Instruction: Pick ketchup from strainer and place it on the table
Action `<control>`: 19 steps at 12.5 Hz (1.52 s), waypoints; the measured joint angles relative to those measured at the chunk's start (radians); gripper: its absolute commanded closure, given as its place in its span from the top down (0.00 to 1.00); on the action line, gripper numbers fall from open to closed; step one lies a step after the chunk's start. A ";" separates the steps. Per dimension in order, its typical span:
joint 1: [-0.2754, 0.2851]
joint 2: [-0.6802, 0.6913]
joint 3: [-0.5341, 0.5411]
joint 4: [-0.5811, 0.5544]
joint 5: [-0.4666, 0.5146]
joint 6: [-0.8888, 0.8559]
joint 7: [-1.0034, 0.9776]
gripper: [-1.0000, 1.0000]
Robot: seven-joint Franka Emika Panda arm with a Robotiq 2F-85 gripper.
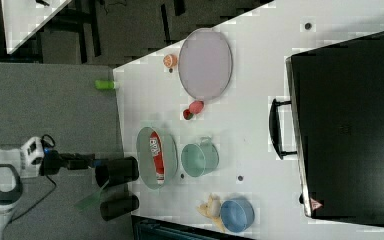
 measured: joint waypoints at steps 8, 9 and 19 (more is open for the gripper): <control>0.060 0.177 0.120 -0.217 -0.140 0.503 0.032 1.00; 0.060 0.194 0.110 -0.258 -0.159 0.566 0.066 1.00; 0.052 0.541 0.008 -0.273 -0.510 0.719 0.260 1.00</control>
